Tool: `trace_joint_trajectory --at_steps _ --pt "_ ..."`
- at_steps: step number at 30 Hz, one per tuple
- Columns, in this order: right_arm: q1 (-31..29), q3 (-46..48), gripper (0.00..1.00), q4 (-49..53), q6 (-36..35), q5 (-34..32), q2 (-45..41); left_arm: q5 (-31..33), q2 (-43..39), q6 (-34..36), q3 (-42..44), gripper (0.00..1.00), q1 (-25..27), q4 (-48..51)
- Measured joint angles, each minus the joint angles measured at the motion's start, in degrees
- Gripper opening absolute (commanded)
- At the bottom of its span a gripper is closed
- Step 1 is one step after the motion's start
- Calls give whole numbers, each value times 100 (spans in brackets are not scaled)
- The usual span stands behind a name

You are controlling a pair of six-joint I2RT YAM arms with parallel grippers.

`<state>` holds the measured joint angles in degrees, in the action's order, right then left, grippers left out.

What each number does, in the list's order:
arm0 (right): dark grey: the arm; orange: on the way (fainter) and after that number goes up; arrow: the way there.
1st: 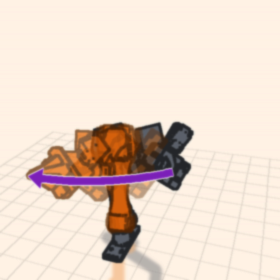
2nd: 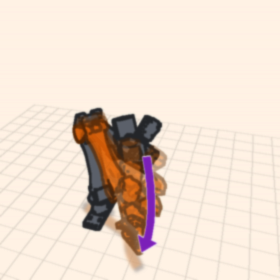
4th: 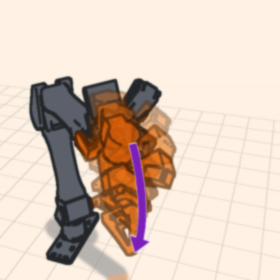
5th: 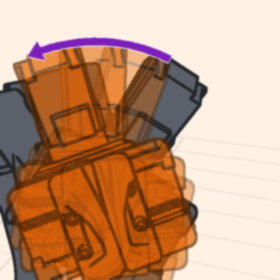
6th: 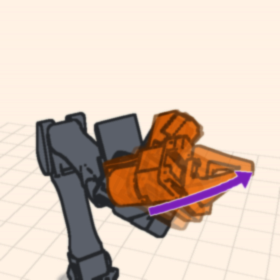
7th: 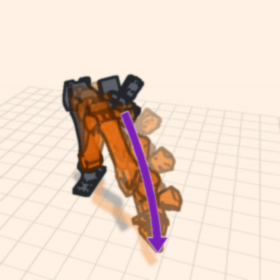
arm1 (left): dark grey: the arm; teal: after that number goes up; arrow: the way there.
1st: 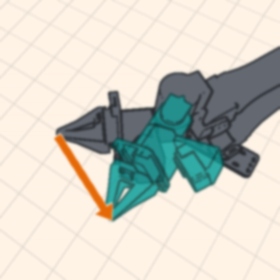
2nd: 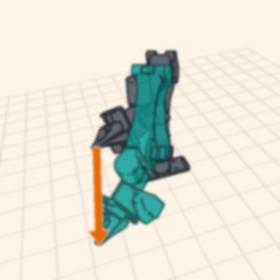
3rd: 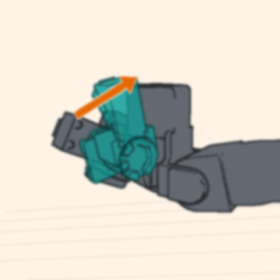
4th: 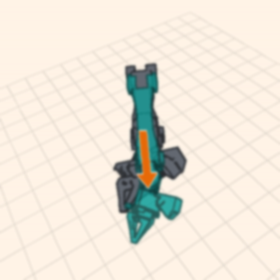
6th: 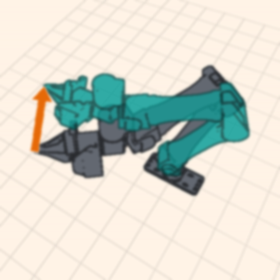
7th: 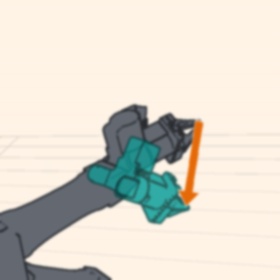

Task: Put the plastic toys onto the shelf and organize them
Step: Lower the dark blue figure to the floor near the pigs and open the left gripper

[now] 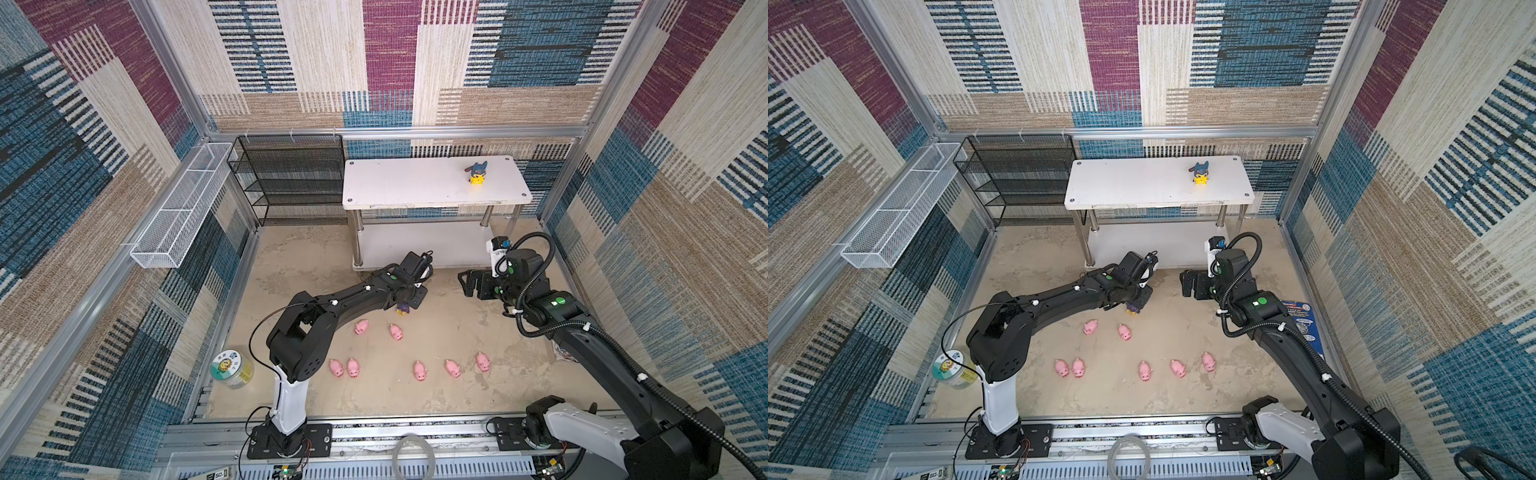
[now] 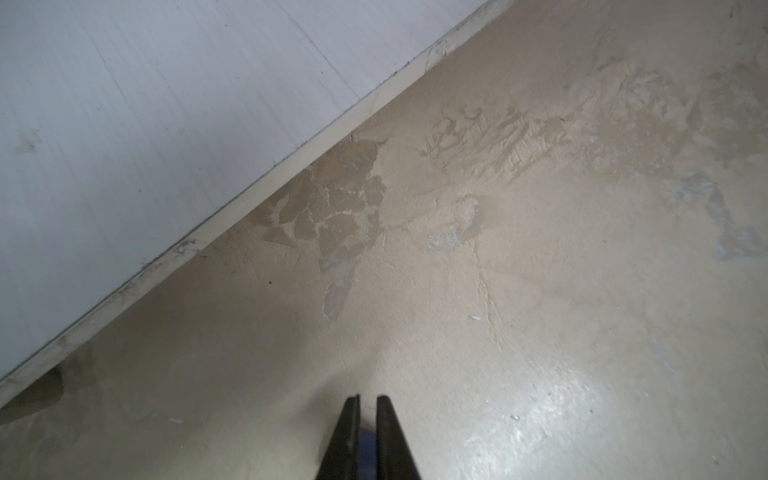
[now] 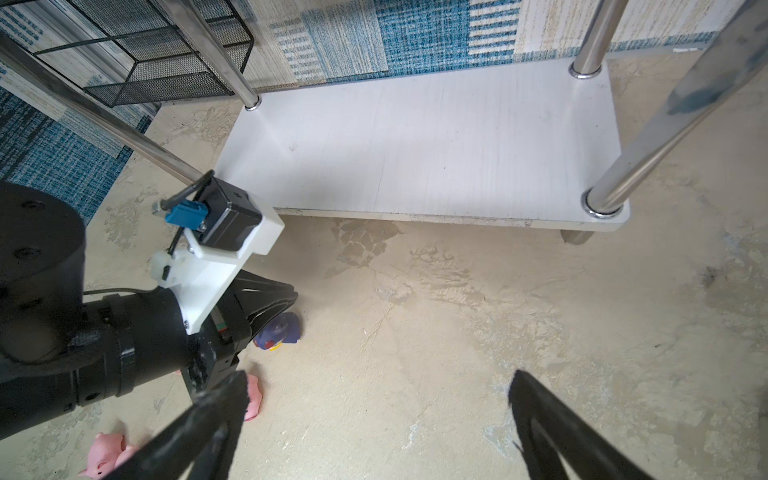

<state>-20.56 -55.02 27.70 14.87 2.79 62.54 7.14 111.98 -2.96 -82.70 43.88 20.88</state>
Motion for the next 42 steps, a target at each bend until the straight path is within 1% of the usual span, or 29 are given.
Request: trace_joint_trajectory --at_steps 1,5,16,21,25,29,35,42 --pt "0 0 100 0 0 -2 0 0 2 2 -2 20 0 2" --pt "0 0 100 0 -2 -37 0 2 4 20 -46 21 0 42" --pt "0 -20 100 7 0 -20 0 9 -37 44 -116 22 0 70" --pt "-35 136 100 15 70 175 -61 26 -540 39 439 24 -24 142" --pt "-76 243 100 44 157 271 -223 -4 -1027 15 1099 30 -22 243" --pt "-81 249 100 57 254 297 -323 -328 -1290 -90 1464 38 2 354" --pt "-136 258 100 63 330 367 -407 -946 -1167 -396 1397 45 9 378" --pt "-136 356 100 85 328 365 -546 -1335 -632 -629 977 46 11 616"
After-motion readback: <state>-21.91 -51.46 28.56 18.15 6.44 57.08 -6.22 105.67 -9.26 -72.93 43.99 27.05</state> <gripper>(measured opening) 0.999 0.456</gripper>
